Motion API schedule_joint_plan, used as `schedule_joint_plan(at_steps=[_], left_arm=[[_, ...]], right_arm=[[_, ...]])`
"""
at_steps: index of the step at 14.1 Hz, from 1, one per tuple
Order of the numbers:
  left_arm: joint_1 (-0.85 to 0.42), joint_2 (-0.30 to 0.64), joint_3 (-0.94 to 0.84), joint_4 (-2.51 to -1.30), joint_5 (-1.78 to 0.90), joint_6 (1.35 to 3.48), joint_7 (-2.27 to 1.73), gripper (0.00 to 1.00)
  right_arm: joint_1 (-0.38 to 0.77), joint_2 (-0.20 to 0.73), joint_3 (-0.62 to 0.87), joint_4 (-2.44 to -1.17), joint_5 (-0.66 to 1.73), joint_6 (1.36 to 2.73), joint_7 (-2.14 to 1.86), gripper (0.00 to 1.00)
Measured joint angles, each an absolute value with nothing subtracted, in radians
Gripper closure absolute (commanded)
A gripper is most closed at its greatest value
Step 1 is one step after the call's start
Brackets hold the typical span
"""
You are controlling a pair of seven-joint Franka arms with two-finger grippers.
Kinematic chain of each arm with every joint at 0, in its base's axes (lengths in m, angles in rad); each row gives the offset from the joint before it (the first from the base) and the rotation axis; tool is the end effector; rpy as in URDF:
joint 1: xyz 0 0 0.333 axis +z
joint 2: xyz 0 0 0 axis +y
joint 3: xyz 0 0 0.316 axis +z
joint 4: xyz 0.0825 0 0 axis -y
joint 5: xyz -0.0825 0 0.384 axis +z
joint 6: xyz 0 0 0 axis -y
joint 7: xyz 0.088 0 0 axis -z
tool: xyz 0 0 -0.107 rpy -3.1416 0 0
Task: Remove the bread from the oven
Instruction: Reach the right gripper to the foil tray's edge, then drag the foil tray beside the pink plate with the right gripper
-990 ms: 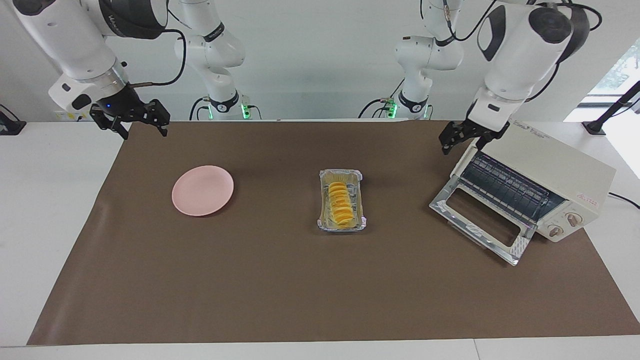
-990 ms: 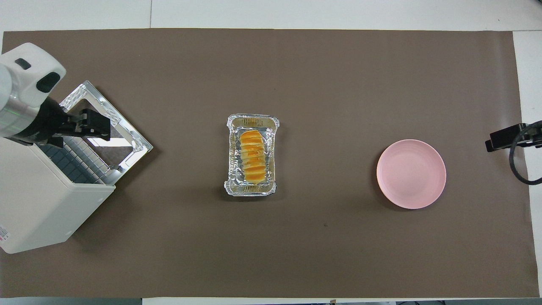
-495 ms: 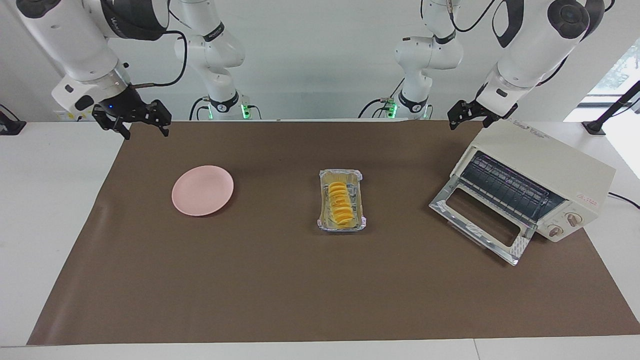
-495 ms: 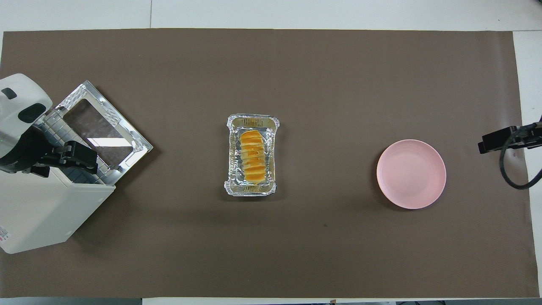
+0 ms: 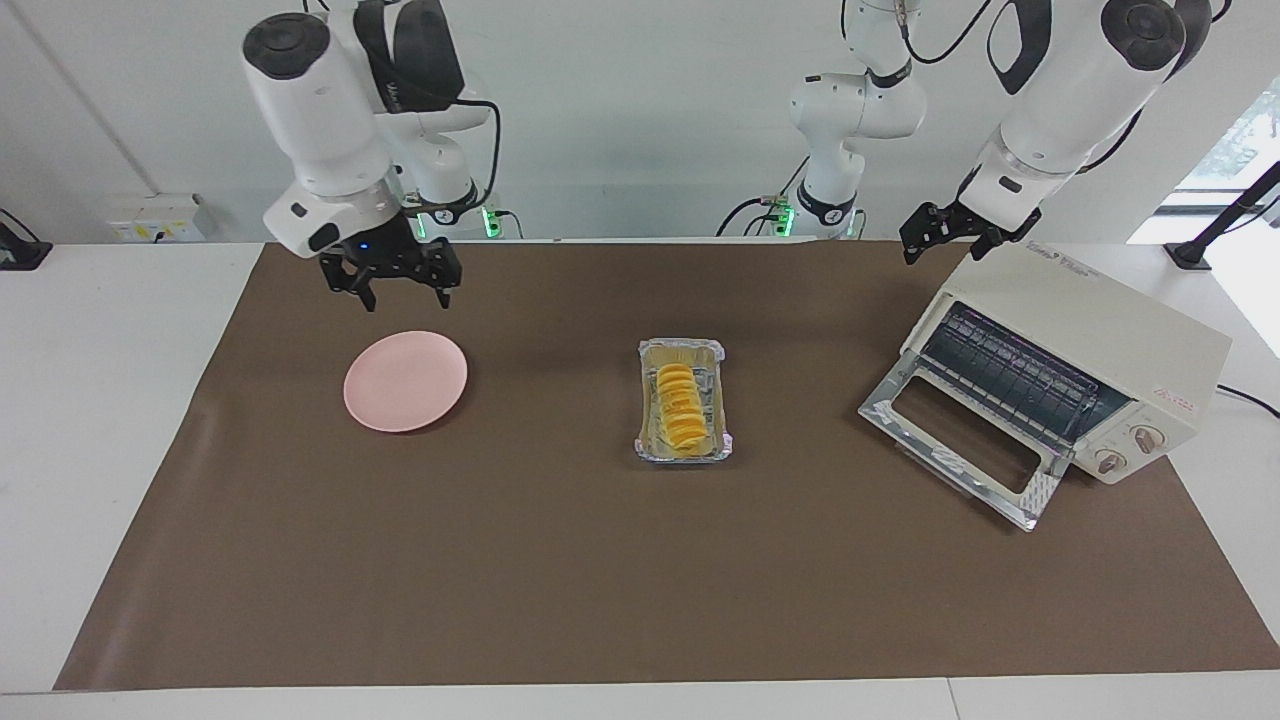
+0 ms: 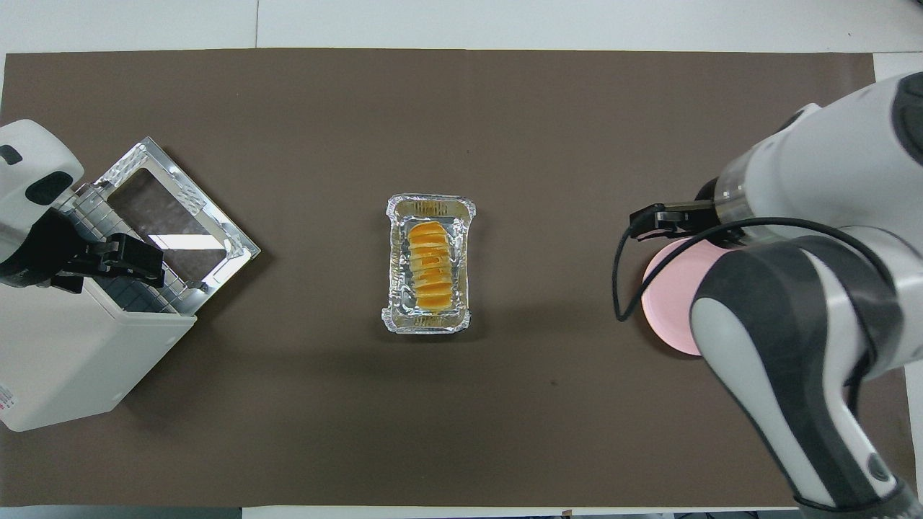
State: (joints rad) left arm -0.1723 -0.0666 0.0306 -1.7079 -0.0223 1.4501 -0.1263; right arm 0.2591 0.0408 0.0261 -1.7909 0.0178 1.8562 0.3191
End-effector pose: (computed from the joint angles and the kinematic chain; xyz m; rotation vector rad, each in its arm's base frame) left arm 0.5107 -0.0750 0.5873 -3.1255 0.0254 0.3022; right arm 0.5545 0.1638 0.5212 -3.1162 0.0604 -0.0280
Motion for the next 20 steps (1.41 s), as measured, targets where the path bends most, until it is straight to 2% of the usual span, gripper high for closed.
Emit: schedule_joint_plan(at_steps=[4, 9, 12, 13, 14, 16, 17, 20], left_arm=[[-0.169, -0.07, 0.027, -1.688, -0.021, 1.425, -0.109, 0.0], [-0.164, -0.076, 0.026, -1.686, -0.021, 1.418, -0.09, 0.0], [-0.162, -0.076, 0.028, -1.686, -0.021, 1.418, -0.09, 0.0], [-0.162, -0.076, 0.029, -1.686, -0.021, 1.418, -0.09, 0.0], [-0.162, -0.076, 0.029, -1.686, -0.021, 1.418, -0.09, 0.0], [-0.162, -0.076, 0.029, -1.686, -0.021, 1.418, -0.09, 0.0], [-0.162, -0.076, 0.029, -1.686, -0.021, 1.418, -0.09, 0.0], [-0.162, -0.076, 0.029, -1.686, -0.021, 1.418, -0.09, 0.0]], right_arm=[[0.401, 0.22, 0.026, -1.722, 0.038, 1.977, 0.581, 0.0], [0.52, 0.505, 0.024, -1.491, 0.046, 2.008, 0.804, 0.0], [0.538, 0.579, 0.023, -1.474, 0.046, 2.061, 0.812, 0.0], [0.544, 0.59, 0.023, -1.476, 0.045, 2.063, 0.812, 0.05], [0.551, 0.598, 0.023, -1.48, 0.041, 2.063, 0.812, 0.2], [0.562, 0.603, 0.022, -1.49, 0.018, 2.063, 0.79, 0.63], [0.562, 0.603, 0.022, -1.493, 0.015, 2.063, 0.769, 1.0], [0.562, 0.603, 0.019, -1.495, 0.014, 2.063, 0.742, 1.0]])
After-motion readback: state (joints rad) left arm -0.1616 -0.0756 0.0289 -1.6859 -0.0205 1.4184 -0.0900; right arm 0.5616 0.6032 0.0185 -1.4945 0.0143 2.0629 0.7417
